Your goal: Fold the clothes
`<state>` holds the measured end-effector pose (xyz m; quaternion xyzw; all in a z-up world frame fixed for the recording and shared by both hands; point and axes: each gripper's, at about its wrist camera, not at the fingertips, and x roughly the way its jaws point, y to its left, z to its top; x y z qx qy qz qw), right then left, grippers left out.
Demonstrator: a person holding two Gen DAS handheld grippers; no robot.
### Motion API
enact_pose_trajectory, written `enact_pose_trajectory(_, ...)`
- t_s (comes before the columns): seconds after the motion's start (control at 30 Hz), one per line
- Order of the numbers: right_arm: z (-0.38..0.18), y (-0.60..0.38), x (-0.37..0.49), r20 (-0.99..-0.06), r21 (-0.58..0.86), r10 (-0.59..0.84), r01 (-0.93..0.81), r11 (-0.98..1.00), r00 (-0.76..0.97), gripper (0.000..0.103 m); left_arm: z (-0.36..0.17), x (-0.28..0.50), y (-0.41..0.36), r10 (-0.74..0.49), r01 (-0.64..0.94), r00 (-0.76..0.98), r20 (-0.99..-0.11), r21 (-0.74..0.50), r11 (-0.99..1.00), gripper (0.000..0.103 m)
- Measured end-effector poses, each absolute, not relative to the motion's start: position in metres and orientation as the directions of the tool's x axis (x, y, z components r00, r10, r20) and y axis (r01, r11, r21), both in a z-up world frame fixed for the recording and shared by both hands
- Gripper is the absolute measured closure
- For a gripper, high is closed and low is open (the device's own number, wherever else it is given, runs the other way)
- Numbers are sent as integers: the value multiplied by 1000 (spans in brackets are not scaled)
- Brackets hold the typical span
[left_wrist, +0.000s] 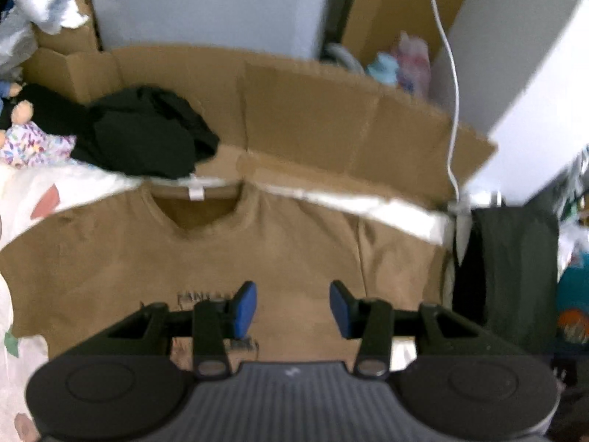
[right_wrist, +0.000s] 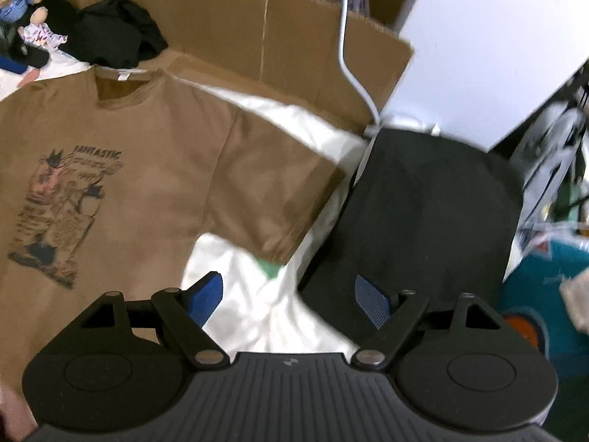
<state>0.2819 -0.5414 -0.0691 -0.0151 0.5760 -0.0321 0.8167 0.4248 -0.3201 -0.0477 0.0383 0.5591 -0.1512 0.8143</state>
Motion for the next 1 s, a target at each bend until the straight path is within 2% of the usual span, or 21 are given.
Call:
enact_pose_trajectory(0.17,-63,-541,284,-956,-57,-76,74,996,283,20,-66,403,-326,-203,315,325,-924,-96,944,56)
enact_pose_trajectory(0.4,-111,-546,316,-960,2,-27,103,995,279,20,-104,399,-338,-229,413,319,-920,-82,907,54)
enact_pose_trajectory(0.43,-126,-543,333,-970,-69,-80,54,996,230,20,-110,402,-342,-234,435,325,-917,-75,897,53)
enact_pose_trajectory(0.5,-138,-540,356,-965,-97,-96,10,995,242,20,-125,406,-348,-256,477,331,-908,-73,876,49)
enact_pose_trajectory(0.67,-177,-545,389,-966,-5,-22,68,998,258,20,-186,422,-349,-299,488,281,-912,-132,863,49)
enact_pose_trajectory(0.73,-195,-545,394,-964,27,4,84,996,264,20,-204,425,-350,-304,493,263,-916,-143,858,56)
enact_pose_trajectory(0.8,-203,-545,391,-961,41,16,85,996,275,20,-219,429,-350,-337,492,232,-913,-188,850,71)
enact_pose_trajectory(0.87,-212,-548,386,-957,59,26,105,993,287,20,-233,433,-353,-385,504,178,-905,-253,826,81)
enact_pose_trajectory(0.9,-217,-551,383,-956,75,38,118,990,291,22,-239,434,-355,-400,514,167,-901,-267,815,82)
enact_pose_trajectory(0.93,-223,-555,382,-955,105,65,125,987,288,28,-243,436,-359,-412,525,160,-897,-276,805,82)
enact_pose_trajectory(0.97,-227,-557,382,-959,111,75,119,987,272,41,-248,438,-363,-422,535,154,-893,-284,796,82)
enact_pose_trajectory(1.0,-228,-558,383,-963,107,74,115,988,261,46,-252,440,-367,-433,546,147,-889,-292,785,82)
